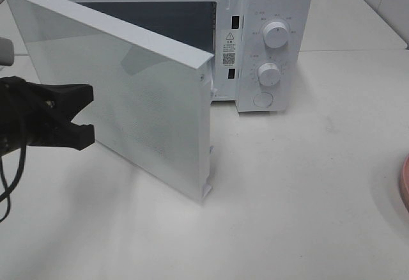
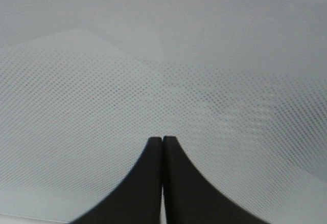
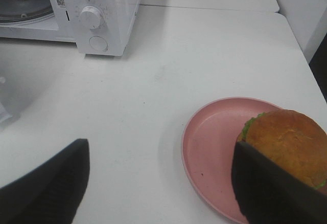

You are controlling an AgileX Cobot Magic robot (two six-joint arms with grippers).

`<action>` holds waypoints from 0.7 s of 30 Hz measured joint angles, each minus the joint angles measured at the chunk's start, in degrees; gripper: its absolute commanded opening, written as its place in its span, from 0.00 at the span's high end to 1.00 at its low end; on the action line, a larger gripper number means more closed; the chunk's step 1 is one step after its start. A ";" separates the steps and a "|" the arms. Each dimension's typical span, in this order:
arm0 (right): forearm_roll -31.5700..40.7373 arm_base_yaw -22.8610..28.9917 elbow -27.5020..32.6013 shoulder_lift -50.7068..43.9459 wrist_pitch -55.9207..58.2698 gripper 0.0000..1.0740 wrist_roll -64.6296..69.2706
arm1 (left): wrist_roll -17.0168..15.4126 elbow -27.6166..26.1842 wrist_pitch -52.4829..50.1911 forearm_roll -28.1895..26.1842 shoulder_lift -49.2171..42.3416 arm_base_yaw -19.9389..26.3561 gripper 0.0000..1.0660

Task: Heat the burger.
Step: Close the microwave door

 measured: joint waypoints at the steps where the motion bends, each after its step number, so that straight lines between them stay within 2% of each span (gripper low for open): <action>1: 0.00 0.00 0.00 0.00 0.00 0.29 0.00 | 1.09 -0.86 0.00 -1.95 0.86 -1.15 1.00; 2: 0.00 0.00 0.00 0.00 0.00 0.29 0.00 | 1.09 -0.86 0.00 -1.95 0.86 -1.15 1.00; 3: 0.00 0.00 0.00 0.00 0.00 0.29 0.00 | 2.86 -2.52 0.00 -5.67 2.58 -3.15 1.00; 4: 0.00 0.00 0.00 0.00 0.00 0.29 0.00 | 2.86 -2.52 0.00 -5.67 2.58 -3.15 1.00; 6: 0.00 0.00 0.00 0.00 0.00 0.29 0.00 | 5.04 -5.16 0.00 -10.31 5.50 -5.67 1.00; 7: 0.00 0.00 0.00 0.00 0.00 0.29 0.00 | 5.04 -5.16 0.00 -10.31 5.50 -5.67 1.00; 10: 0.00 0.00 0.00 0.00 0.00 0.29 0.00 | 6.76 -9.17 0.00 -15.13 8.94 -8.59 1.00; 15: 0.00 0.00 0.00 0.00 0.00 0.29 0.00 | 8.42 -13.24 0.00 -18.05 12.55 -10.89 1.00; 17: 0.00 0.00 0.00 0.00 0.00 0.29 0.00 | 9.57 -17.36 0.00 -21.03 15.81 -12.32 1.00; 20: 0.00 0.00 0.00 0.00 0.00 0.29 0.00 | 9.80 -18.28 0.00 -22.06 16.44 -12.55 1.00; 21: 0.00 0.00 0.00 0.00 0.00 0.29 0.00 | 10.54 -20.63 0.00 -24.12 18.05 -12.83 1.00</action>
